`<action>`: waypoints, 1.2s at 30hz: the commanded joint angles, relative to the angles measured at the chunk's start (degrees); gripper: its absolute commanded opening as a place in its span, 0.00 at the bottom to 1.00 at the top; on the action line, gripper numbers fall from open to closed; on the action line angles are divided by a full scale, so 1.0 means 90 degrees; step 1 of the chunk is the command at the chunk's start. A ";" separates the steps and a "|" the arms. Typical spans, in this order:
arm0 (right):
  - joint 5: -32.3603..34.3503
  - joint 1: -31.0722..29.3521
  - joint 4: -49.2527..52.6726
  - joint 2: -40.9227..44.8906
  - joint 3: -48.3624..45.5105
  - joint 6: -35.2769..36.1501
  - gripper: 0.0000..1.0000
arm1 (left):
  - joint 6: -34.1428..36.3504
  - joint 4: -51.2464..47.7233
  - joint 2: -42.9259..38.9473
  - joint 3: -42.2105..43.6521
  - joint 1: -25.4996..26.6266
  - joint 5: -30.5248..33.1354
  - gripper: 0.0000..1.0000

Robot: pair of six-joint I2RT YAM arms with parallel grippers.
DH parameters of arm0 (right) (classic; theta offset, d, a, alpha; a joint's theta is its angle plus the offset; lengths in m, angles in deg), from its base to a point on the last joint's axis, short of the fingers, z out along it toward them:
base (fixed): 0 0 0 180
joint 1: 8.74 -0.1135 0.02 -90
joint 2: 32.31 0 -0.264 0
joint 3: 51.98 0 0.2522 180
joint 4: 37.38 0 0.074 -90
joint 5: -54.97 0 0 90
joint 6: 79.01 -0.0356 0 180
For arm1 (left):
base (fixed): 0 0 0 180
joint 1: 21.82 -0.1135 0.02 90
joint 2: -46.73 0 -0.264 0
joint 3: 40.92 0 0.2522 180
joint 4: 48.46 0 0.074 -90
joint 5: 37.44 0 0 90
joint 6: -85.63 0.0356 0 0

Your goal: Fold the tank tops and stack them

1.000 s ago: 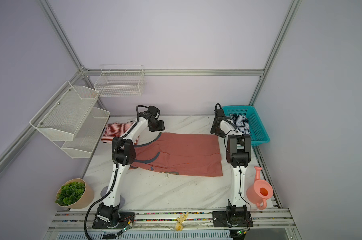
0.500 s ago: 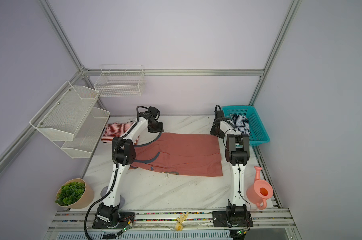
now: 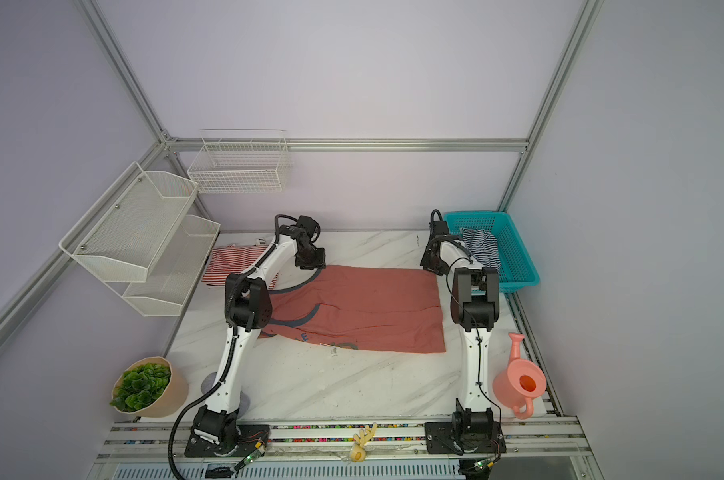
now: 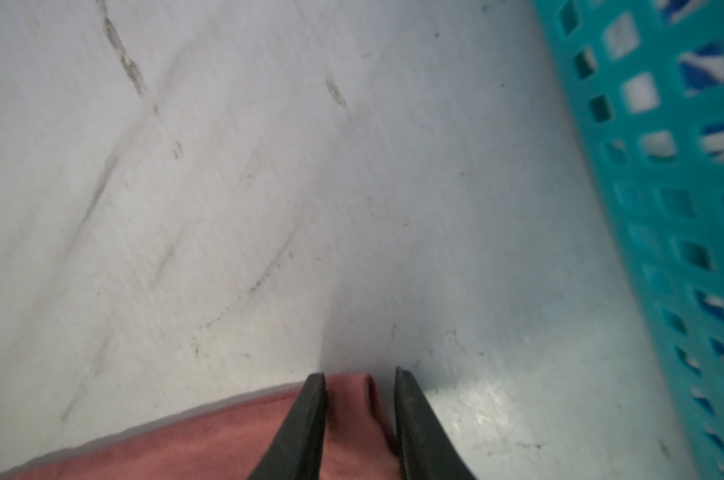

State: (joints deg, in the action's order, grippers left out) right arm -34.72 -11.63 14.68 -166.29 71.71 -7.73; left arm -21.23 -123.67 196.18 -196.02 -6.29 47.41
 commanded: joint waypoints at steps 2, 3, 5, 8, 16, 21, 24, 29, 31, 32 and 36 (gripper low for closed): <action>-0.0035 0.0029 0.0075 -0.0085 0.0013 0.0041 0.30 | -0.0028 -0.0115 0.0258 -0.0315 0.0028 0.0050 0.49; -0.0035 0.0029 0.0053 -0.0054 -0.0029 0.0039 0.28 | -0.0076 -0.0108 0.0316 -0.0393 0.0025 0.0038 0.49; -0.0058 0.0029 -0.0007 -0.0007 -0.0125 0.0038 0.27 | -0.0181 -0.0079 0.0443 -0.0522 0.0032 -0.0046 0.49; -0.0087 0.0029 -0.0032 0.0018 -0.0183 0.0043 0.24 | -0.0278 -0.0027 0.0524 -0.0575 0.0039 -0.0101 0.48; -0.0109 0.0028 -0.0052 0.0007 -0.0241 0.0061 0.15 | -0.0343 0.0133 0.0514 -0.0565 0.0074 -0.0160 0.39; -0.0150 0.0024 -0.0067 0.0012 -0.0271 0.0076 0.09 | -0.0391 0.0226 0.0609 -0.0558 0.0135 -0.0304 0.29; -0.0199 0.0029 -0.0086 0.0020 -0.0271 0.0093 0.02 | -0.0375 0.0220 0.0640 -0.0478 0.0158 -0.0306 0.18; -0.0174 0.0029 -0.0243 0.0186 -0.0390 0.0252 0.00 | -0.0403 0.0221 0.0450 -0.0208 0.0179 -0.0128 0.00; -0.0170 0.0029 -0.0346 0.0314 -0.0511 0.0254 0.00 | -0.0392 0.0231 0.0357 -0.0175 0.0179 -0.0095 0.00; -0.0155 0.0029 -0.0385 0.0391 -0.0566 0.0254 0.00 | -0.0389 0.0235 0.0315 -0.0160 0.0179 -0.0102 0.00; -0.0153 0.0029 -0.0565 0.0734 -0.0825 0.0256 0.00 | -0.0392 0.0282 0.0049 -0.0044 0.0189 -0.0131 0.00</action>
State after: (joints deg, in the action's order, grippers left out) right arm -36.38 -11.63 10.09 -163.40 66.03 -6.26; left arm -24.77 -119.93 198.65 -198.00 -5.29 46.47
